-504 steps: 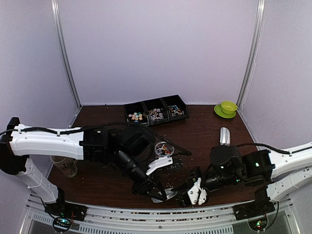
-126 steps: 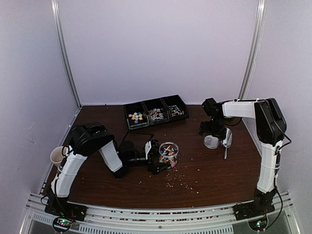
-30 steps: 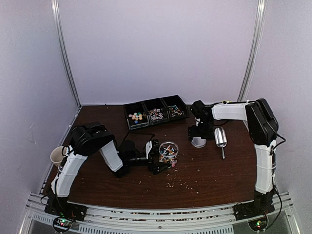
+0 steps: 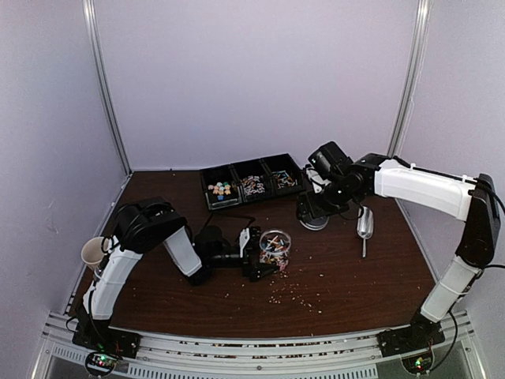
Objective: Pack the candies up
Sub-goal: Pick up the box lid from the center of the board, then place the box lid at the corner of the board.
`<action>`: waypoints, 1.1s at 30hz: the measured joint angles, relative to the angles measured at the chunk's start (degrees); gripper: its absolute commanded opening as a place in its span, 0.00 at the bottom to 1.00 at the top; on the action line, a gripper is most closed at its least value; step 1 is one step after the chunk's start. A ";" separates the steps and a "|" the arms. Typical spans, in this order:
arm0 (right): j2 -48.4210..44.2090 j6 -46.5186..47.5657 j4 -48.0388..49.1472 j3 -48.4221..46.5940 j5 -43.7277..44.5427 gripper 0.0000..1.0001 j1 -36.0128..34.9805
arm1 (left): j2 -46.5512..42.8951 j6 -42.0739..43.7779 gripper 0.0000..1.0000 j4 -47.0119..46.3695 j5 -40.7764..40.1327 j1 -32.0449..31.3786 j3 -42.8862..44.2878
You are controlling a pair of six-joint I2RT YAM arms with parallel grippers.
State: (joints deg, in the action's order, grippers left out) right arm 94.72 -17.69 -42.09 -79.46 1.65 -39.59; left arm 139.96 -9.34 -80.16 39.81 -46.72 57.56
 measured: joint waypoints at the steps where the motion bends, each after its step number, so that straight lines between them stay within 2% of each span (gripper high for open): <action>1: -0.35 0.26 -0.13 0.02 -0.28 0.87 -0.90 | 0.00 0.35 0.96 0.33 0.04 -0.11 0.15; 6: -0.11 0.90 -1.16 -0.11 -1.97 0.87 -5.42 | 0.00 2.75 0.95 2.38 0.02 -1.33 0.98; 14: 6.54 0.83 -3.58 -5.90 -3.10 0.88 -9.40 | -0.02 1.25 0.98 0.24 0.02 -1.68 -0.20; 21: 10.10 0.83 -5.44 -9.75 -3.76 0.88 -11.39 | -0.02 -2.29 0.98 -5.57 0.15 -0.85 -2.84; 33: 11.08 0.81 -8.39 -12.07 -4.72 0.88 -12.57 | -0.02 -3.02 0.95 -7.56 0.48 -0.66 -3.85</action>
State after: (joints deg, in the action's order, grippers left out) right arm 105.80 -16.88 -50.48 -91.53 -3.07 -52.16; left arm 139.94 -12.36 -87.72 40.29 -47.37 53.71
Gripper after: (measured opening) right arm 0.886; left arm 0.957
